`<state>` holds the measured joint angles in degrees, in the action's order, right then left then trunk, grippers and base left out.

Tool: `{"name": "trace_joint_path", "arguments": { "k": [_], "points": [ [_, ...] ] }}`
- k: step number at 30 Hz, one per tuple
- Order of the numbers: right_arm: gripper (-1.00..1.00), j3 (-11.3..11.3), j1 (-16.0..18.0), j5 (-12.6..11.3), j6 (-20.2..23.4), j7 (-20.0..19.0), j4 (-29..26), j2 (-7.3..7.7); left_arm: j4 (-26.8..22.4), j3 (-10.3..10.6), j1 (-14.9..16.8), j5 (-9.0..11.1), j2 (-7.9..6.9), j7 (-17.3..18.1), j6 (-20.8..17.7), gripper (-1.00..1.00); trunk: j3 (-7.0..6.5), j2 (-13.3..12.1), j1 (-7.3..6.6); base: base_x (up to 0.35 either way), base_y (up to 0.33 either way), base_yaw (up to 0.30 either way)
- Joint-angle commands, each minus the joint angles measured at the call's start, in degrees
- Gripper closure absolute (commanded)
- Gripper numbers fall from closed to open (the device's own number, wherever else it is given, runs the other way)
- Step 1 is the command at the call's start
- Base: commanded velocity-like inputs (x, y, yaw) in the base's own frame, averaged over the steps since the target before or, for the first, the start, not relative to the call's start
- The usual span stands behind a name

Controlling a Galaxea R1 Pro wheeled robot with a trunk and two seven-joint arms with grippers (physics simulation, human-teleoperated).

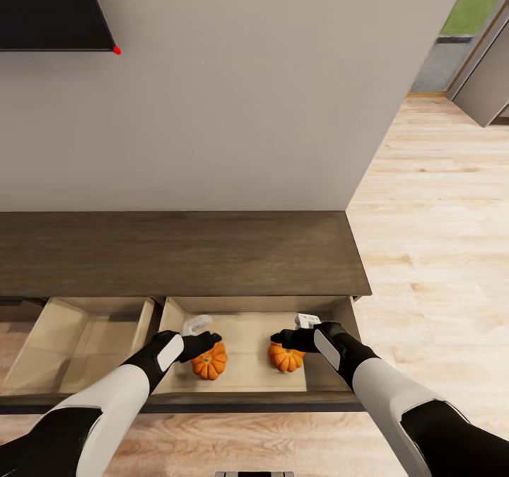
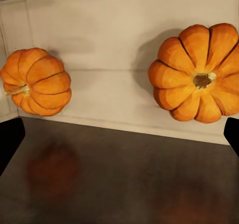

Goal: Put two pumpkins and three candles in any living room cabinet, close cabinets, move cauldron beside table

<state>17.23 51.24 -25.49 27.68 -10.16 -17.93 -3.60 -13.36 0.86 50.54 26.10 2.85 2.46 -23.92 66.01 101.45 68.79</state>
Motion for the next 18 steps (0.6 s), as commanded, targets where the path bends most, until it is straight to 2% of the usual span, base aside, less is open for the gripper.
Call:
{"name": "trace_joint_path", "arguments": {
  "k": [1, 4, 7, 11, 18],
  "points": [
    [-1.0, 0.0, 0.0, 0.0, 0.0, 0.01, 0.0, 0.0, -0.02, -0.09, -0.02, 0.12, -0.1, 0.05, 0.02, -1.0, 0.0, 0.0, 0.0, 0.0, 0.0, 0.0],
    [-1.0, 0.0, 0.0, -0.02, 0.03, 0.0, 0.0, 0.05, -1.66, 0.03, -0.47, 0.27, -0.22, 0.22, 0.05, -1.0, 0.0, 0.0, 0.0, 0.0, 0.0, 0.0],
    [-1.0, -0.02, -0.04, -0.06, 0.15, -0.05, -0.61, 0.21, -5.47, 0.08, -1.98, 0.22, -0.21, 0.25, -0.69, -1.0, 0.0, 0.0, 0.0, 0.0, 0.0, 0.0],
    [-1.0, 0.12, -0.12, -0.06, 1.45, -0.05, -4.33, 0.41, -12.41, 0.01, -5.33, 0.15, -0.32, 0.22, -3.45, -1.0, 0.0, 0.0, 0.0, 0.0, 0.0, 0.0],
    [-1.0, 0.16, -0.21, 0.02, 3.86, -0.04, -6.34, 0.55, -16.27, -0.18, -7.68, 0.36, -0.41, 0.15, -4.79, -1.0, 0.0, 0.0, 0.0, 0.0, 0.0, 0.0]
  ]
}}
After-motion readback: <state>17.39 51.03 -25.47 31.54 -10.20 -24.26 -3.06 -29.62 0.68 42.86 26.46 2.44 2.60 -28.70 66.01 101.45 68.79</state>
